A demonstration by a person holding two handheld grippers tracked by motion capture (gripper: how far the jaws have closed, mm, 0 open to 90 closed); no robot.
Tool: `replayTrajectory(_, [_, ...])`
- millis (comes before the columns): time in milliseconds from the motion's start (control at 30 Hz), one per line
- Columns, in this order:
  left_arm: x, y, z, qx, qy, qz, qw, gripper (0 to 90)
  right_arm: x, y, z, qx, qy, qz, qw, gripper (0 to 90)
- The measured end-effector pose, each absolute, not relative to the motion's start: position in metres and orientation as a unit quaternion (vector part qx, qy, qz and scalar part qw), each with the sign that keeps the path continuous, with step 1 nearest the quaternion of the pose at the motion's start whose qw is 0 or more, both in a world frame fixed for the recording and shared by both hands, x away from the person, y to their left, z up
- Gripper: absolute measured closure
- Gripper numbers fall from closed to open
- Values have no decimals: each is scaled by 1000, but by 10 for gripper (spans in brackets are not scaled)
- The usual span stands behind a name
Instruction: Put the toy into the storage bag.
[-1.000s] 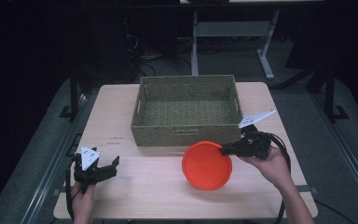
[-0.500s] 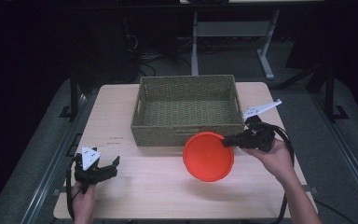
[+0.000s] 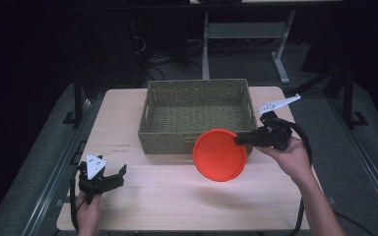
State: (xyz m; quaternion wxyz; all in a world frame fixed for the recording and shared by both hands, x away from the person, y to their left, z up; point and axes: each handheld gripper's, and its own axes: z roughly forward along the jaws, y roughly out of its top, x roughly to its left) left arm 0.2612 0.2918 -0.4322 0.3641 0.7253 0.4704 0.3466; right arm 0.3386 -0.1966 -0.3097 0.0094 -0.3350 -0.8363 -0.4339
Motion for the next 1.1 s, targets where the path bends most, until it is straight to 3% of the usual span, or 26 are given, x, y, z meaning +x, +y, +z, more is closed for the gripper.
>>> replayTrajectory(1100, [261, 293, -432, 722, 475, 346, 365, 128, 370, -185, -270, -349, -831, -434, -17, 823])
